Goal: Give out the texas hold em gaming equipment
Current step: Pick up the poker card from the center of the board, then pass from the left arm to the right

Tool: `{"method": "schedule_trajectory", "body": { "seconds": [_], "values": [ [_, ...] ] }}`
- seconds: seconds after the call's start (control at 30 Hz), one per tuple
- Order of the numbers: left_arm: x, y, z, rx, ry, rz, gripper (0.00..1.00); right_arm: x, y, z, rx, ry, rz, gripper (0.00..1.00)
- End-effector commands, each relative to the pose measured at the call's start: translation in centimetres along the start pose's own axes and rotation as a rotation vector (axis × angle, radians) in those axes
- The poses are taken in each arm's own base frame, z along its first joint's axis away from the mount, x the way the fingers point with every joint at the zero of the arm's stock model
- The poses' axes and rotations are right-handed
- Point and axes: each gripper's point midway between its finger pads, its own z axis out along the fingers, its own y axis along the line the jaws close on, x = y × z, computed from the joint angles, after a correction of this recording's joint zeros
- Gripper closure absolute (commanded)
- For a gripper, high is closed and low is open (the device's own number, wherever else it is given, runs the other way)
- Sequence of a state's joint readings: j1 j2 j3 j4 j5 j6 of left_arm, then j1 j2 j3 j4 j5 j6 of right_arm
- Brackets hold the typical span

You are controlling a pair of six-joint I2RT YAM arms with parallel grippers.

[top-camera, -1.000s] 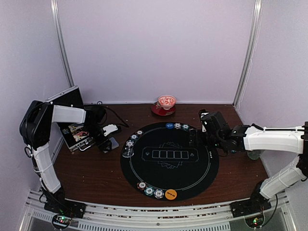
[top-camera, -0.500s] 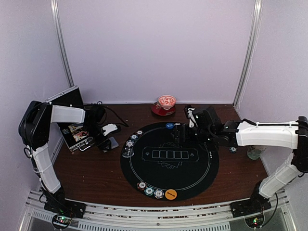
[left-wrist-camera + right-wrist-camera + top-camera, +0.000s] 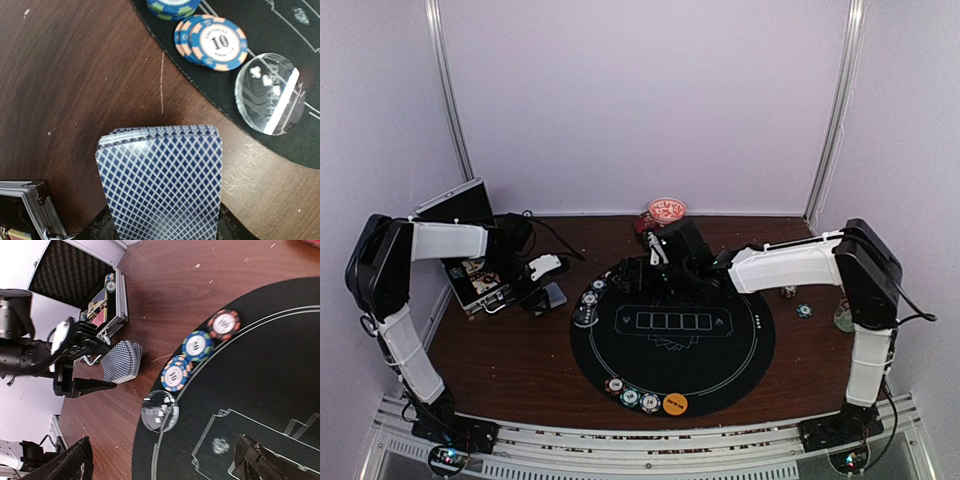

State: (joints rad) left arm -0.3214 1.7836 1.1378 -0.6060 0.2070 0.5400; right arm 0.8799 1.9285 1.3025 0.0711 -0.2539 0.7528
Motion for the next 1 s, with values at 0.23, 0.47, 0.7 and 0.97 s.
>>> {"method": "schedule_trajectory", "body": {
  "seconds": [0.23,0.47,0.7,0.97],
  "values": [
    [-1.1,-1.7,-2.3,0.025,-0.119,0.049,0.43,0.7,4.5,6.9,-0.243,0.042,0.169,0.05],
    [-1.4,-3.0,-3.4,0.060,-0.174,0.061,0.42,1.5,6.1,9.2,-0.302,0.060,0.220,0.11],
    [-1.8,-4.3,-4.5,0.095,-0.231,0.068,0.42,3.4,6.9,10.5,-0.333,0.097,0.254,0.15],
    [-1.8,-5.7,-5.1,0.132,-0.270,0.083,0.41,4.9,7.5,11.1,-0.366,0.121,0.282,0.18]
  ]
}}
